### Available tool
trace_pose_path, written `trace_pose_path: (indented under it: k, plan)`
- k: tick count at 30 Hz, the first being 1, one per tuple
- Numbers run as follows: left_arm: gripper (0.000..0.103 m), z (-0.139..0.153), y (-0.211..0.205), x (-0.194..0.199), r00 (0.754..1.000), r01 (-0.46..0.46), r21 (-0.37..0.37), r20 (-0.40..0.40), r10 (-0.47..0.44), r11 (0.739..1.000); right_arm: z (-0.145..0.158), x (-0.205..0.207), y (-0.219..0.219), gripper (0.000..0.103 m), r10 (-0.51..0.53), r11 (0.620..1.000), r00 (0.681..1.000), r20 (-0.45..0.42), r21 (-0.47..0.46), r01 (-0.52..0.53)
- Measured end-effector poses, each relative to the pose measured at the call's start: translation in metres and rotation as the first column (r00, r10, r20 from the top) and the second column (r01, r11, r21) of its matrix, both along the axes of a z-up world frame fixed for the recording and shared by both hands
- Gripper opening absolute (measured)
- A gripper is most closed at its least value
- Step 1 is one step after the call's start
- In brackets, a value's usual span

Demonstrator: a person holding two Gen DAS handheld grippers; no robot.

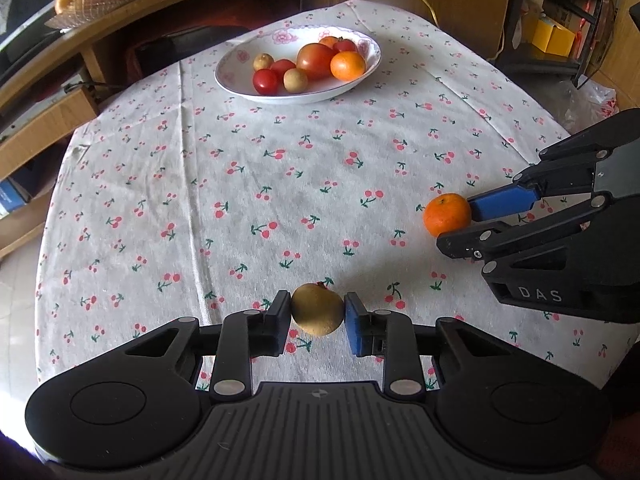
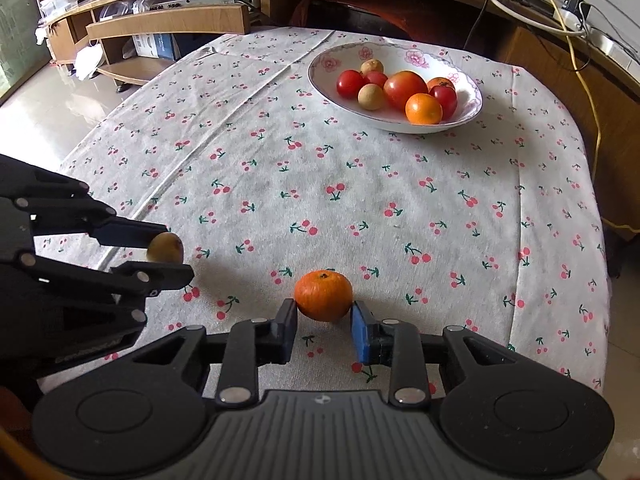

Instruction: Organize fruits

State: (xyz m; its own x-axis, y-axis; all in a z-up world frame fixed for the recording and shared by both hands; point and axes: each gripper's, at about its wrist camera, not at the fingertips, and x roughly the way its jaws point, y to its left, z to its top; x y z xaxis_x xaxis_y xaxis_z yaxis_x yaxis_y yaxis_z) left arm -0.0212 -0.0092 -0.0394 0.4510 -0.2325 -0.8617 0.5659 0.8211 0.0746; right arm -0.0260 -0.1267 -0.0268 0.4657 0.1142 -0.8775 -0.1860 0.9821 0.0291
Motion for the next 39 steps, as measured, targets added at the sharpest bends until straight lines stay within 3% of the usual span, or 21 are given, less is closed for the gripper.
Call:
trace_pose_path:
  k: [39]
  plan:
    - [0.036,0.015,-0.009,0.013,0.999,-0.003,-0.05,0.053,0.005,0.999,0.02,0.004,0.002,0.03,-0.005,0.999,0.998,0.066,0.037,0.002]
